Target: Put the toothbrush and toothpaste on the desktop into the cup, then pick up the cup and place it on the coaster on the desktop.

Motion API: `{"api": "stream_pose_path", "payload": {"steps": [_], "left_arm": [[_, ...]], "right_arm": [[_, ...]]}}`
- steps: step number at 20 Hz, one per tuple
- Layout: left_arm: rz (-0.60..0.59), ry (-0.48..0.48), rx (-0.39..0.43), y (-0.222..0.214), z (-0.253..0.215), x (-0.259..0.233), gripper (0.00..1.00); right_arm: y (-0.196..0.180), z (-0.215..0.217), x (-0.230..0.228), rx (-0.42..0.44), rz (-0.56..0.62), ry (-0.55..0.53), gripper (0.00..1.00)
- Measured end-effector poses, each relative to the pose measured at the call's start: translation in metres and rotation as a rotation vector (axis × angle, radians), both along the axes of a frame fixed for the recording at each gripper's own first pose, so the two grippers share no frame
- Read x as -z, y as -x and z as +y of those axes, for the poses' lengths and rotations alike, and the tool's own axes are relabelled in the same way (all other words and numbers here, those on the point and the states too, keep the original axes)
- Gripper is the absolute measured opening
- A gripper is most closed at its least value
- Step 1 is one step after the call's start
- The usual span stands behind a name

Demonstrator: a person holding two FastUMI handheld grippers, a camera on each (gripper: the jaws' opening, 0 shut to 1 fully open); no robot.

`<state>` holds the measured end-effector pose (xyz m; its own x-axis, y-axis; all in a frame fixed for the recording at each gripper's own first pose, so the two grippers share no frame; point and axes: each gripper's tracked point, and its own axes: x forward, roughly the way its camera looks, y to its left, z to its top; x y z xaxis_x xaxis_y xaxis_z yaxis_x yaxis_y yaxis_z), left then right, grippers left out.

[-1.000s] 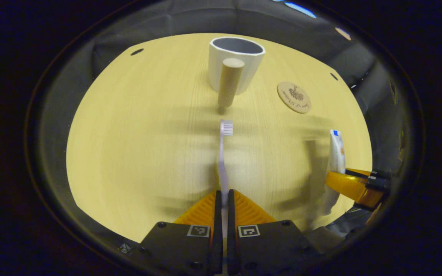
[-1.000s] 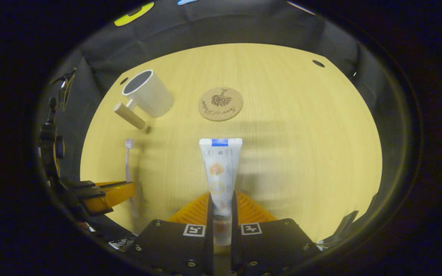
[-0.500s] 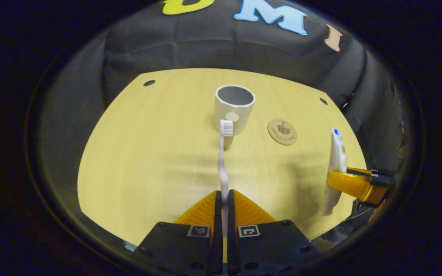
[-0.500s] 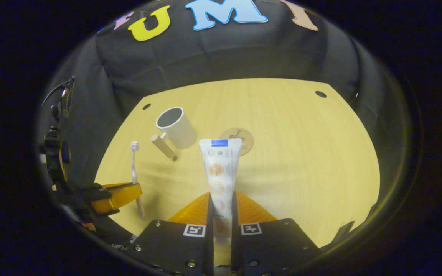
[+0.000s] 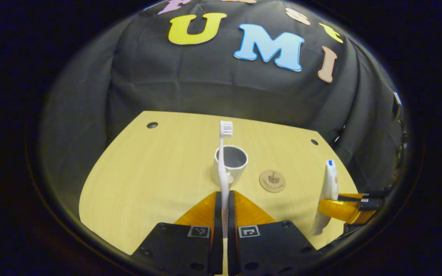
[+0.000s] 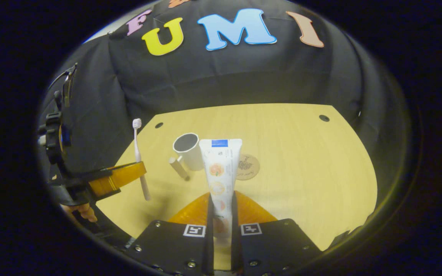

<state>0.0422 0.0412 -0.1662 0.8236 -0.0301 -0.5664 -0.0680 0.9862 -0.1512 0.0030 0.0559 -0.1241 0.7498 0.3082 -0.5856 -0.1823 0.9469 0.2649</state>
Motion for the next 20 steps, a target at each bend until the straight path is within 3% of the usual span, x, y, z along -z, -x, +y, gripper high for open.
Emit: {"api": "stream_pose_path", "payload": {"steps": [5,11,20], "left_arm": [[-0.166,-0.046,0.01,-0.031,0.007,-0.028,0.12],[-0.372,-0.027,0.003,-0.074,0.007,-0.068,0.12],[-0.464,-0.005,-0.011,-0.137,0.009,-0.065,0.12]], "right_arm": [[-0.008,0.001,-0.014,0.007,-0.07,-0.011,0.18],[-0.016,-0.004,-0.01,0.033,-0.048,-0.025,0.18],[-0.025,-0.017,0.003,0.089,0.005,0.001,0.18]]}}
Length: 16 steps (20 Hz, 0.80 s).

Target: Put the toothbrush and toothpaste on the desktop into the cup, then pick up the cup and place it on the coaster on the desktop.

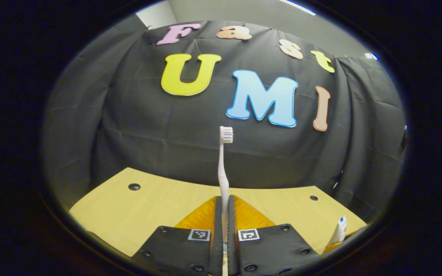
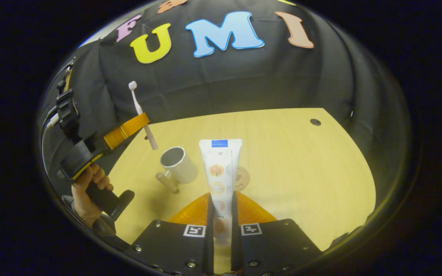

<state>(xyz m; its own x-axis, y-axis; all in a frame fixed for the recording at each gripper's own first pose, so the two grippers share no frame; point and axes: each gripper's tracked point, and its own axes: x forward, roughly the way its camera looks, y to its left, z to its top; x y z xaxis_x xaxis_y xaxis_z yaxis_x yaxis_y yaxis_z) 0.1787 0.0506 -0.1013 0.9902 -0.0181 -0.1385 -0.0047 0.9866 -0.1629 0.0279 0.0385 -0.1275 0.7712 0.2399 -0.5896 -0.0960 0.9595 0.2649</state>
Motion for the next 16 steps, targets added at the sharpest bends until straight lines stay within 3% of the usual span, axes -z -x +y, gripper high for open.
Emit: {"api": "stream_pose_path", "payload": {"steps": [8,16], "left_arm": [[0.076,-0.015,0.0,-0.035,0.004,0.045,0.12],[0.141,-0.006,0.007,-0.035,0.008,0.065,0.17]], "right_arm": [[-0.004,-0.006,0.015,0.036,0.063,0.012,0.18],[-0.004,-0.002,0.022,0.039,0.091,0.017,0.18]]}}
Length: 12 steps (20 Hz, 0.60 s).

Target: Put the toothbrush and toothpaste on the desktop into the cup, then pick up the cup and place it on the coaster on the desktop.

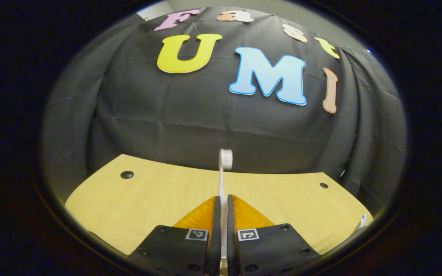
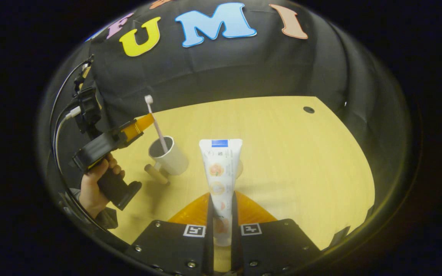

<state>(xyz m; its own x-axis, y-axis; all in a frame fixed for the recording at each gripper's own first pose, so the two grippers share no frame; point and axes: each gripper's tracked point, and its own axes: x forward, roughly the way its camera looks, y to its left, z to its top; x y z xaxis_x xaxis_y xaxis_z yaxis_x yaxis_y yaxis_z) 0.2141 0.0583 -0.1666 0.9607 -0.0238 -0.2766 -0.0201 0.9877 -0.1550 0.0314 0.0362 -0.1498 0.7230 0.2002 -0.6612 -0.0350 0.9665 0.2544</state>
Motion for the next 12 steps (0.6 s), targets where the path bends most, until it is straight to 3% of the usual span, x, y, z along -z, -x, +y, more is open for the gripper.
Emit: {"api": "stream_pose_path", "payload": {"steps": [4,8,12], "left_arm": [[0.021,0.018,0.023,0.006,-0.005,0.003,0.34],[0.025,0.036,0.019,0.015,-0.004,-0.002,0.84],[0.018,0.027,0.014,0.029,-0.001,-0.014,0.86]], "right_arm": [[0.0,0.003,0.004,-0.015,0.006,0.005,0.18],[0.003,0.011,0.001,-0.033,-0.003,-0.001,0.18],[-0.001,0.019,-0.008,-0.059,-0.024,-0.011,0.18]]}}
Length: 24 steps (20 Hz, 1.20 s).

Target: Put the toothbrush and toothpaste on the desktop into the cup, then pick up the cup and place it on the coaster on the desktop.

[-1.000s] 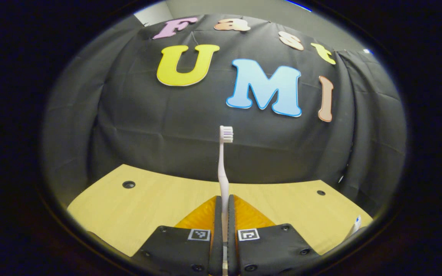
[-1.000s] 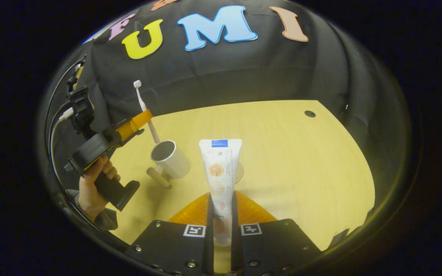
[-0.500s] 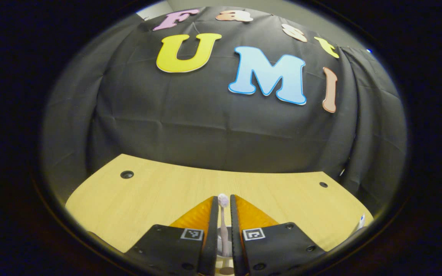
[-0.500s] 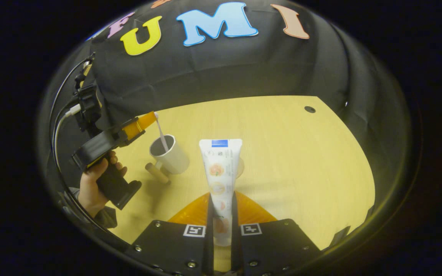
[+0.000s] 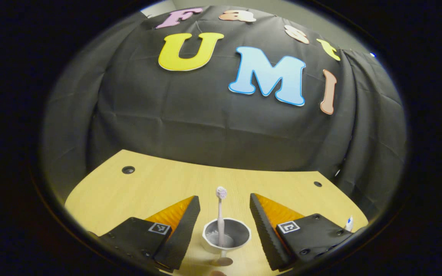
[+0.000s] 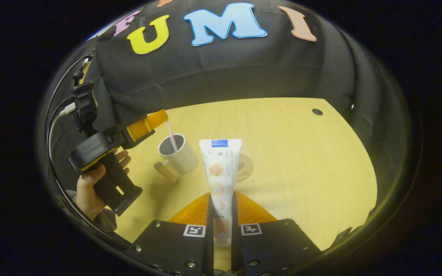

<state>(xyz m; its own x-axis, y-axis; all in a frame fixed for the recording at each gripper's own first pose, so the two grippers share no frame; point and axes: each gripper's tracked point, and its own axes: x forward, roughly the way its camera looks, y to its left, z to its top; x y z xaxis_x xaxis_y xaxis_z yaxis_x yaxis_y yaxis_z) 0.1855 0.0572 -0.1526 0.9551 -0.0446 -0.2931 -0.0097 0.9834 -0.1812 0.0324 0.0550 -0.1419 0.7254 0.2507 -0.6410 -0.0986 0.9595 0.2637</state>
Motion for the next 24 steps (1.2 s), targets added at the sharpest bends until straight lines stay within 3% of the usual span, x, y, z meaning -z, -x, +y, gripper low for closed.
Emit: {"api": "stream_pose_path", "payload": {"steps": [17,24], "left_arm": [[0.032,-0.014,-0.07,0.087,0.05,-0.027,0.86],[0.077,0.034,-0.095,0.118,0.067,-0.02,0.86]], "right_arm": [[-0.075,0.079,-0.058,-0.173,-0.187,0.007,0.18],[-0.112,0.116,-0.074,-0.207,-0.279,0.008,0.18]]}}
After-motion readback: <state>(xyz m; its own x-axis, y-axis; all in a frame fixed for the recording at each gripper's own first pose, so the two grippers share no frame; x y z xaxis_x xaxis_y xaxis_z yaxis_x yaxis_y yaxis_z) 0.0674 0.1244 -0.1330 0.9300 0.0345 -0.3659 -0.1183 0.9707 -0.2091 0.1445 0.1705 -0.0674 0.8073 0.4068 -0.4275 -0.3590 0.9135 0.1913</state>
